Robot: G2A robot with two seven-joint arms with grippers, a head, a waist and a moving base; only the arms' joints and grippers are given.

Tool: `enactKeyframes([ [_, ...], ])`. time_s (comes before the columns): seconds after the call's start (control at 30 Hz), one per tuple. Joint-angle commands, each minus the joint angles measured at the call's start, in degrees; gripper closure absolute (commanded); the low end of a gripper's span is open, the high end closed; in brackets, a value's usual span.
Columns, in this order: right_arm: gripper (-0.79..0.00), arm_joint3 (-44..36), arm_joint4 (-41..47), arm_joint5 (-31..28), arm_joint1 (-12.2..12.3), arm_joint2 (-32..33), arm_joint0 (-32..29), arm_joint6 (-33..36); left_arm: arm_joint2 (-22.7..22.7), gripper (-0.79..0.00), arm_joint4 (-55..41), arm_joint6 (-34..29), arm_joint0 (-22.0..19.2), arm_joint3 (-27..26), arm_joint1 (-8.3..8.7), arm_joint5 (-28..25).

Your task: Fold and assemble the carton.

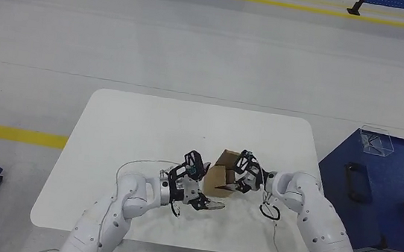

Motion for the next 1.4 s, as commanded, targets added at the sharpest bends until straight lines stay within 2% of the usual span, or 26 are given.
enactKeyframes([
  [0.0,-0.785,-0.1,0.3,-0.5,0.1,0.2,0.1,-1.0,0.3,-0.785,0.9,0.2,0.3,-0.6,-0.03,2.4],
  [0.13,-0.785,-1.5,1.9,-0.9,0.2,0.6,0.2,-0.6,1.7,-0.785,2.0,0.9,0.4,-1.2,-0.21,4.5],
  [0.23,-0.785,-2.8,2.4,-0.8,0.4,0.9,-0.3,0.1,2.1,-0.785,3.1,0.2,0.5,-2.1,-0.34,9.0],
  [0.3,-0.785,-3.5,3.3,-0.4,0.6,1.6,-0.6,-0.2,1.9,-0.785,3.1,-0.6,0.7,-2.6,-0.57,14.7],
  [0.37,-0.785,-3.6,4.6,0.0,0.8,2.9,-0.7,-0.3,0.8,-0.785,1.7,-1.4,1.2,-3.3,-0.89,23.7],
  [0.47,-0.785,-3.3,7.7,1.7,1.1,4.7,-1.1,0.3,2.8,-0.785,11.9,-4.6,1.8,-7.1,-1.01,33.9],
  [0.57,-0.785,-3.1,10.9,2.8,1.3,5.8,-1.3,2.3,4.2,-0.785,17.7,-6.6,2.6,-9.4,-1.16,39.8],
  [0.67,-0.785,-2.7,11.7,3.7,1.2,5.2,-1.3,3.7,5.9,-0.785,22.5,-9.9,1.7,-9.3,-1.36,41.2],
  [0.83,-0.785,-2.7,10.8,5.4,0.7,2.5,-1.1,3.7,8.8,-0.785,25.6,-13.5,-0.9,-5.9,-2.33,42.9],
  [1.07,-0.785,-1.5,8.3,8.9,-0.1,-1.3,-0.2,2.8,11.0,-0.785,24.3,-13.5,-4.2,0.4,-3.85,43.4],
  [1.37,-0.785,0.4,6.5,9.5,-0.4,-3.0,1.2,2.5,11.3,-0.785,21.2,-12.3,-6.2,5.5,-5.0,42.2],
])
